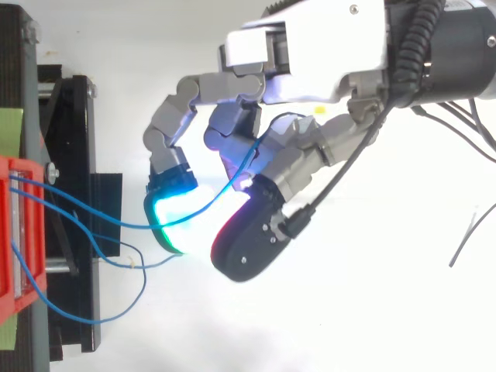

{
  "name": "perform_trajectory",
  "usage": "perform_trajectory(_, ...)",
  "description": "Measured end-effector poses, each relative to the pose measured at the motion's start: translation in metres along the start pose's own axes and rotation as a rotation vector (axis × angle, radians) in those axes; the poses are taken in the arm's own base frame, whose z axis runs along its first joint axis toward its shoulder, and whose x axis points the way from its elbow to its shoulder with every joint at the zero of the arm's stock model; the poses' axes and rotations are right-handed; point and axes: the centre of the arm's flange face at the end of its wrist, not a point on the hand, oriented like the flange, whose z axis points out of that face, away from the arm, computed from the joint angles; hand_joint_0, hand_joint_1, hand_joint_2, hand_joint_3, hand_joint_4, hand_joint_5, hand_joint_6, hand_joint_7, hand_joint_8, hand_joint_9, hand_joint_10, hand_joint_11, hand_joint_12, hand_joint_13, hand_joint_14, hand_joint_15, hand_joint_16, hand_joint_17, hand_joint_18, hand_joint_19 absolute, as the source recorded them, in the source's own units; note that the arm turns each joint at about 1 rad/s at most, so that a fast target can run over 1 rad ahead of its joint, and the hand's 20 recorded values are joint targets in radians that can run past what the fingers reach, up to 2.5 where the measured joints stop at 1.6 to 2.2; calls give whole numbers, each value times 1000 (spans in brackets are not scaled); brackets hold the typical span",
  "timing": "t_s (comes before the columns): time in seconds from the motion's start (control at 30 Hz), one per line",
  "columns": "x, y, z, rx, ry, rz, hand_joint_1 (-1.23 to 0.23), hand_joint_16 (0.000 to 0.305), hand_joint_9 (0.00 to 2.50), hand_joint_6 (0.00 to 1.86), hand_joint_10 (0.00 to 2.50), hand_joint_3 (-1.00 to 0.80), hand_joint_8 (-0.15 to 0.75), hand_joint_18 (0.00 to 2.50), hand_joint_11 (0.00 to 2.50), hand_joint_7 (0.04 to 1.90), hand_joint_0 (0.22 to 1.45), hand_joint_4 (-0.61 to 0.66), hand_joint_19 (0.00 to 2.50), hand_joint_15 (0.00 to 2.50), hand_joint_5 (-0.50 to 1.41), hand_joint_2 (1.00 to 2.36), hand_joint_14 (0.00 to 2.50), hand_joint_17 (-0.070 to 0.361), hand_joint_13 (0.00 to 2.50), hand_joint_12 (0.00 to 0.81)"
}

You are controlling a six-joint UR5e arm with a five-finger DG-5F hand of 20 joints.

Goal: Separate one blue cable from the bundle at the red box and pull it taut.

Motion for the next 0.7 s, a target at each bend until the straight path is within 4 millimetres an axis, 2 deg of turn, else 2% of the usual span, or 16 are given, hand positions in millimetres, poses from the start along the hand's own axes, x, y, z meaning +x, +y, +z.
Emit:
perform_trajectory(0.1, 0, 0, 0, 1, -1, 0, -422, 51, 947, 897, 1971, -500, 339, 1093, 1570, 1009, 609, 152, 870, 1488, -158, 1000, 1352, 115, 1221, 385)
perform_trajectory(0.13, 0, 0, 0, 1, -1, 0, -440, 51, 952, 896, 1968, -500, 338, 1092, 1560, 1016, 623, 139, 872, 1491, -156, 1000, 1346, 115, 1222, 377)
perform_trajectory(0.3, 0, -1, 0, 2, 0, 0, -575, 53, 949, 896, 1931, -276, 346, 1092, 1611, 1053, 609, 143, 882, 1509, -151, 1015, 1356, 118, 1220, 384)
perform_trajectory(0.4, 0, 0, 0, 1, -1, 0, -655, 59, 939, 903, 2056, -187, 373, 1144, 1520, 1035, 600, 162, 844, 1426, -151, 1014, 1440, 133, 1231, 420)
perform_trajectory(0.57, 0, -1, 0, 1, -1, 1, -716, 58, 913, 910, 2037, -169, 368, 1121, 1537, 1037, 606, 178, 857, 1422, -161, 1016, 1428, 131, 1218, 409)
perform_trajectory(0.7, 0, 0, 0, 0, -1, 2, -746, 55, 902, 912, 1969, -243, 348, 1090, 1597, 1036, 624, 181, 868, 1500, -168, 1015, 1355, 124, 1207, 392)
